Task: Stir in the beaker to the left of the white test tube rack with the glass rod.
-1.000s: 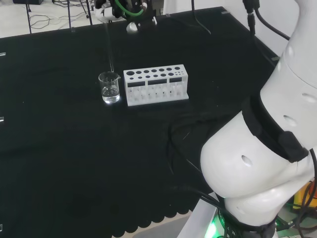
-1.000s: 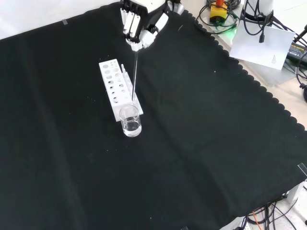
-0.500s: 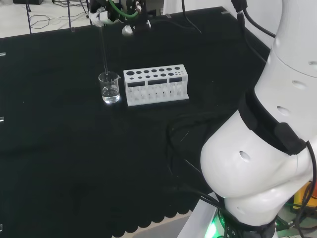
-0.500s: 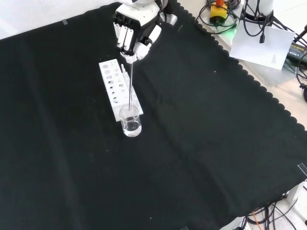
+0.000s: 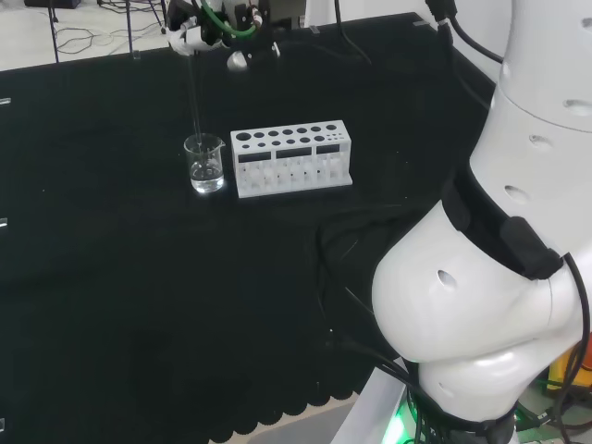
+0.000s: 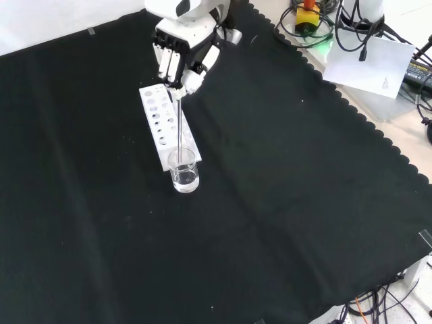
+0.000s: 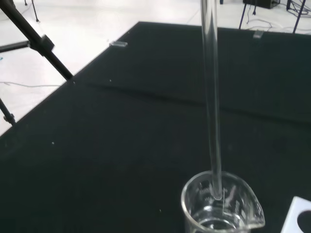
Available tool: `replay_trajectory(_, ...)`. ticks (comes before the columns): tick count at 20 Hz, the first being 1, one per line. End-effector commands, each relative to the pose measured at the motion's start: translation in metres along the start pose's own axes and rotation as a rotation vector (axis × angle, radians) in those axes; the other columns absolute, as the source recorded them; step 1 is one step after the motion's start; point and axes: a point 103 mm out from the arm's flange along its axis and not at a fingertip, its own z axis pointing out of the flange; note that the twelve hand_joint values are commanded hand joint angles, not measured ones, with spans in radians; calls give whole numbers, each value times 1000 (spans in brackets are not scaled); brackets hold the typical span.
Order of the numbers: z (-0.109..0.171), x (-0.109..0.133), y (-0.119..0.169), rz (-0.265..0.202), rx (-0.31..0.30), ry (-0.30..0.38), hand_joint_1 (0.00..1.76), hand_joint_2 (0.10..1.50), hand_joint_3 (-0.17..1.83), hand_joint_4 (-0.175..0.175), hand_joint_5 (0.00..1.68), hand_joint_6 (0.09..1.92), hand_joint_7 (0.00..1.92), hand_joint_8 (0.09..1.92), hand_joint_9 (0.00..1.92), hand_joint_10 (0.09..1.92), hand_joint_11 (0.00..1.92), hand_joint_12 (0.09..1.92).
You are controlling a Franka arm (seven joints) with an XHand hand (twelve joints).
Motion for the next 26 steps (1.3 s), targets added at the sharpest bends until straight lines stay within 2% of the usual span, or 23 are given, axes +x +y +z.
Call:
replay_trajectory(1, 29, -7, 8, -9, 21, 0, 1289, 1178, -174, -175, 1087, 553, 1015, 1293, 1519, 1158, 1602, 916)
replay_trajectory(7, 53, -8, 11, -17, 47, 8, 1289, 1178, -174, -175, 1086, 555, 1014, 1293, 1520, 1159, 1603, 917)
replay_trajectory(10, 62, -8, 8, -7, 62, 0, 1289, 1178, -174, -175, 1086, 555, 1015, 1293, 1520, 1159, 1603, 918)
replay_trajectory(18, 53, -2, 11, -13, 48, 4, 1288, 1179, -174, -175, 1085, 557, 1015, 1293, 1522, 1160, 1604, 917)
replay_trajectory(26, 54, -9, 19, -20, 43, 24, 1288, 1179, -174, -175, 1084, 558, 1014, 1294, 1521, 1161, 1606, 917)
